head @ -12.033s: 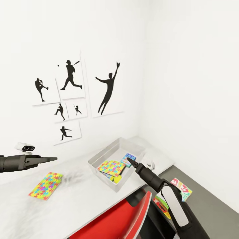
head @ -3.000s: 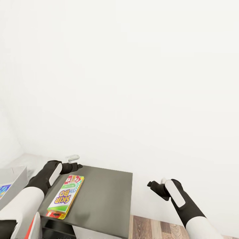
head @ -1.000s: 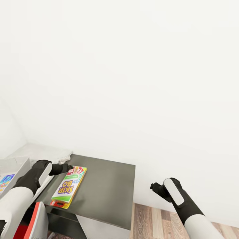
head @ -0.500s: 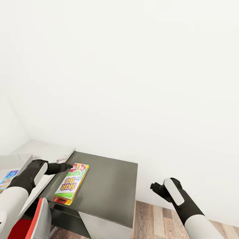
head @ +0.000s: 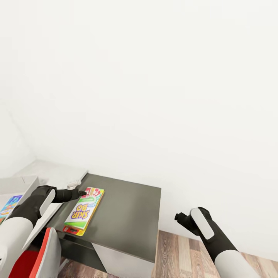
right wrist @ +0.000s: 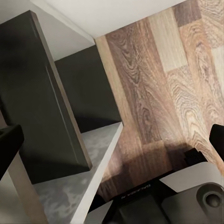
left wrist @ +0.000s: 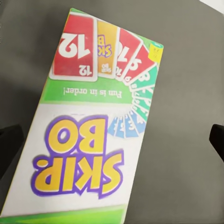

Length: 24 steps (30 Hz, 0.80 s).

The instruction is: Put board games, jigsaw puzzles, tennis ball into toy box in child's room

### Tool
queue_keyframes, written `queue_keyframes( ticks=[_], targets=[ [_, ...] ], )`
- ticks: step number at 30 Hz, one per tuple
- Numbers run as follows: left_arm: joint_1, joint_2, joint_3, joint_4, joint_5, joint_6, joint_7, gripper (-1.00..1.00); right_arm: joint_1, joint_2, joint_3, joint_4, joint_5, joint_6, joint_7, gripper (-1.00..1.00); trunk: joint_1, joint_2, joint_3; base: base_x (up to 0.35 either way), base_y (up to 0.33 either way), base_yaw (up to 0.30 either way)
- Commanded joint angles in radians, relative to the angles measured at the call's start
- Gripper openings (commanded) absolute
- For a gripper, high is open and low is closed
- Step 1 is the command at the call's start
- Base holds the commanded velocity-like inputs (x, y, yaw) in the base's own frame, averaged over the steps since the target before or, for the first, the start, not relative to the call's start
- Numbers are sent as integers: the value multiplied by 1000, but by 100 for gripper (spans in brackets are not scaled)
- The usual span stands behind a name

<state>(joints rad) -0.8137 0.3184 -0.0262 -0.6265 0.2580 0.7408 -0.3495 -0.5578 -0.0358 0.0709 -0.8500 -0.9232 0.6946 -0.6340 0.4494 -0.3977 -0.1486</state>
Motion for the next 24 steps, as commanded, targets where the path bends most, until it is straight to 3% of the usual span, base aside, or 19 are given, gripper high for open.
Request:
queue_keyframes(
  ticks=[1, 24],
  targets=[
    [-1, 1, -3, -1, 4, 5, 0, 100, -1, -2, 4, -1, -10, 0, -10, 100, 1, -2, -4, 0, 0, 1],
    [-1, -1, -5, -1, 4, 3, 1, 100, -1, -4, 4, -1, -10, 0, -10, 100, 1, -2, -42, 0, 0, 0]
  ],
)
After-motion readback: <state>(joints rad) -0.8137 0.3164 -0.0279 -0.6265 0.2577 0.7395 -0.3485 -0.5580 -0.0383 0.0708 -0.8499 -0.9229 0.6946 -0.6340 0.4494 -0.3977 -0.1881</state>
